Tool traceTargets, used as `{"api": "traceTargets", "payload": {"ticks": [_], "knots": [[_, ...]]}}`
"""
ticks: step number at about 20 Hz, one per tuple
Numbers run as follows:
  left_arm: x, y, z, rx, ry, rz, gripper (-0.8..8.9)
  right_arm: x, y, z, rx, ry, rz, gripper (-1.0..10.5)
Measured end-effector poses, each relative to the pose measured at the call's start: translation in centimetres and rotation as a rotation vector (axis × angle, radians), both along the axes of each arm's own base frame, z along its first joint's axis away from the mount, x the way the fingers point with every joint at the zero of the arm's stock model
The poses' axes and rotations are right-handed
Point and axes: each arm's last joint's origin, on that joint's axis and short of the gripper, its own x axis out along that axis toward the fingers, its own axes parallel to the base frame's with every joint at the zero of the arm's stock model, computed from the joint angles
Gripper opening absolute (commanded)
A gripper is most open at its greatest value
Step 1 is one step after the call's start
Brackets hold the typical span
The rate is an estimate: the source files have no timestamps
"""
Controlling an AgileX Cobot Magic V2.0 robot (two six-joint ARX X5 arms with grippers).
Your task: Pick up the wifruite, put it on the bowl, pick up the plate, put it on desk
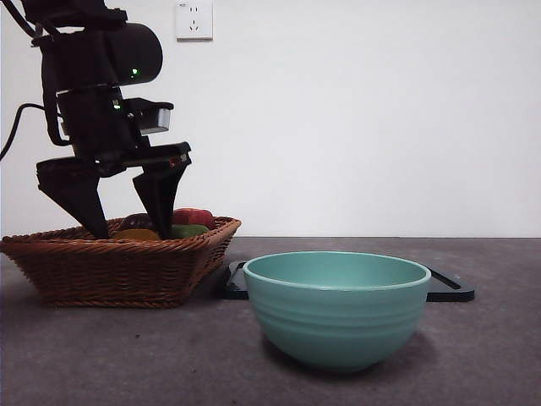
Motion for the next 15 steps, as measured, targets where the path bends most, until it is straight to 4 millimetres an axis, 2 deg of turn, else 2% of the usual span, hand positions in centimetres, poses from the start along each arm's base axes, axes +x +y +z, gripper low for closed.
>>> {"api": "traceTargets", "payload": {"ticks": [7,8,10,11,15], "knots": [[0.5,-0.2,-1.4,0.013,0.031,0.0,4.27,0.0,0.0,0.0,0.0,0.0,0.0,4.0],[0.5,-0.2,-1.4,0.012,0.029,0.0,3.92,0.0,0.0,0.0,0.0,0.0,0.0,4.0],[0.5,-0.2,-1.4,0.011,0.028,0.001,2.3,0.0,0.0,0.0,0.0,0.0,0.0,4.0],[0.5,-0.2,-1.4,0.012,0.029,0.001,2.05,0.0,0.0,0.0,0.0,0.0,0.0,4.0],[0.5,-0.2,-1.4,0.011,0.029,0.001,2.05,0.0,0.0,0.0,0.0,0.0,0.0,4.0]]}}
